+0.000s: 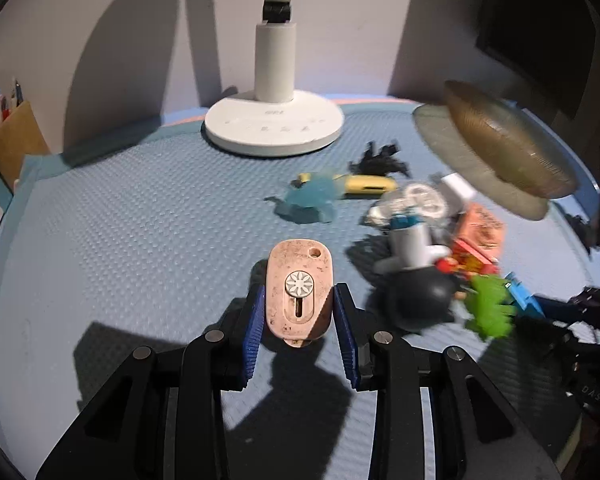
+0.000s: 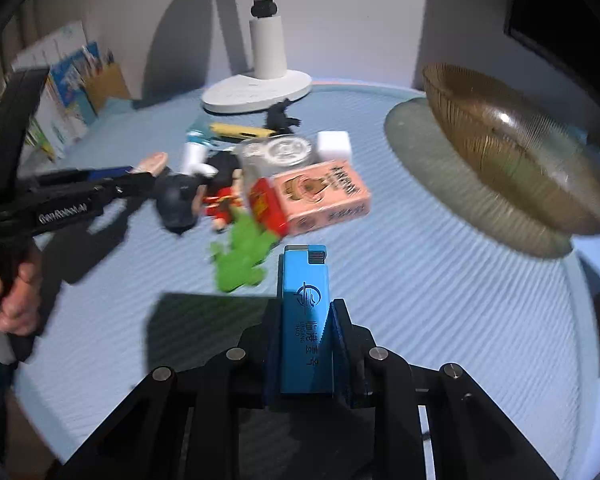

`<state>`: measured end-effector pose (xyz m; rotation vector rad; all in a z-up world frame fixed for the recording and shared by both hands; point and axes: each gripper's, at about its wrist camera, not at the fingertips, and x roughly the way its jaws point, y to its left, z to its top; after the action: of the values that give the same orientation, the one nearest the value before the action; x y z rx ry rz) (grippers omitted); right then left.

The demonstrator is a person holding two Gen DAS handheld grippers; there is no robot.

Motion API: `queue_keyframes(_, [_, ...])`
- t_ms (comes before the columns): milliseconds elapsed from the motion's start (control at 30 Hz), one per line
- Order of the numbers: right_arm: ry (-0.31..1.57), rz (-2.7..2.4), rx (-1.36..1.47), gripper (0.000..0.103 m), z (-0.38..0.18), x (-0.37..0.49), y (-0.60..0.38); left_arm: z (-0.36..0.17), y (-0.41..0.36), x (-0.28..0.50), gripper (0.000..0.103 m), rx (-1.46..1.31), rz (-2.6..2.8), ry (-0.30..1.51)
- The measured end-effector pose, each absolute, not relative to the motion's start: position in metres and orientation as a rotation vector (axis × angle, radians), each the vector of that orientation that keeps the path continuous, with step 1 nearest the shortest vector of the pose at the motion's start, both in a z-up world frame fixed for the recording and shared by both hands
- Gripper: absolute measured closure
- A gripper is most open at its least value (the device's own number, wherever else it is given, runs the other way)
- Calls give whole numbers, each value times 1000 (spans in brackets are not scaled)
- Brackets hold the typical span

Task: Organize rigid objects
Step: 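Carry keychain and blue lighter over the bowl and open both tools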

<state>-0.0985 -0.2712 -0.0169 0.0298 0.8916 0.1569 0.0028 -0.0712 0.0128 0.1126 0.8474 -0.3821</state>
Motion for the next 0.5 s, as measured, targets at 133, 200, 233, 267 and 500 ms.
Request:
queue_keyframes(133, [849, 183, 139, 79, 2, -118, -289, 41, -80, -13, 72, 98, -417, 788])
queue_keyframes(200, [817, 165, 165, 79, 13, -127, -300, 55, -86, -18, 72, 87, -436, 758])
queue_keyframes(233, [800, 152, 172, 79, 20, -128, -305, 64, -92, -21, 72, 85, -449, 739])
queue_keyframes(267, [776, 132, 178, 79, 29, -132, -313, 75, -98, -23, 72, 87, -465, 715])
queue_keyframes(500, [629, -87, 224, 79, 97, -131, -388, 137, -169, -10, 72, 98, -573, 611])
